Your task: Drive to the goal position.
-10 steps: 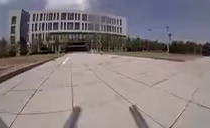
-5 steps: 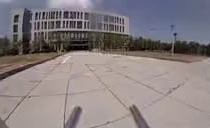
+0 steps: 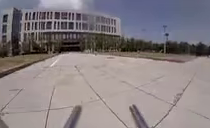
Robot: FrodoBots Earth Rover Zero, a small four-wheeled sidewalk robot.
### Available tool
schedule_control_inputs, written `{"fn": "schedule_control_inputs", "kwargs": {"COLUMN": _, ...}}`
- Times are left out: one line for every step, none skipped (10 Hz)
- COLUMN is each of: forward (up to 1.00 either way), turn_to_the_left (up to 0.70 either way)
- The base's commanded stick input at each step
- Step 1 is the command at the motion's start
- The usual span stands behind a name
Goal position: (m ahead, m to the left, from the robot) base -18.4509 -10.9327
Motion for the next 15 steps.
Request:
{"fn": "schedule_control_inputs", "kwargs": {"forward": 0.00, "turn_to_the_left": -0.70}}
{"fn": "schedule_control_inputs", "kwargs": {"forward": 0.00, "turn_to_the_left": -0.70}}
{"fn": "schedule_control_inputs", "kwargs": {"forward": 0.00, "turn_to_the_left": -0.70}}
{"fn": "schedule_control_inputs", "kwargs": {"forward": 0.00, "turn_to_the_left": -0.70}}
{"fn": "schedule_control_inputs", "kwargs": {"forward": 0.00, "turn_to_the_left": -0.70}}
{"fn": "schedule_control_inputs", "kwargs": {"forward": 0.00, "turn_to_the_left": -0.70}}
{"fn": "schedule_control_inputs", "kwargs": {"forward": 0.00, "turn_to_the_left": -0.70}}
{"fn": "schedule_control_inputs", "kwargs": {"forward": 0.00, "turn_to_the_left": -0.70}}
{"fn": "schedule_control_inputs", "kwargs": {"forward": 0.00, "turn_to_the_left": -0.70}}
{"fn": "schedule_control_inputs", "kwargs": {"forward": 0.00, "turn_to_the_left": -0.70}}
{"fn": "schedule_control_inputs", "kwargs": {"forward": 0.00, "turn_to_the_left": -0.70}}
{"fn": "schedule_control_inputs", "kwargs": {"forward": 0.00, "turn_to_the_left": -0.70}}
{"fn": "schedule_control_inputs", "kwargs": {"forward": 0.00, "turn_to_the_left": -0.70}}
{"fn": "schedule_control_inputs", "kwargs": {"forward": 0.00, "turn_to_the_left": -0.70}}
{"fn": "schedule_control_inputs", "kwargs": {"forward": 0.00, "turn_to_the_left": -0.70}}
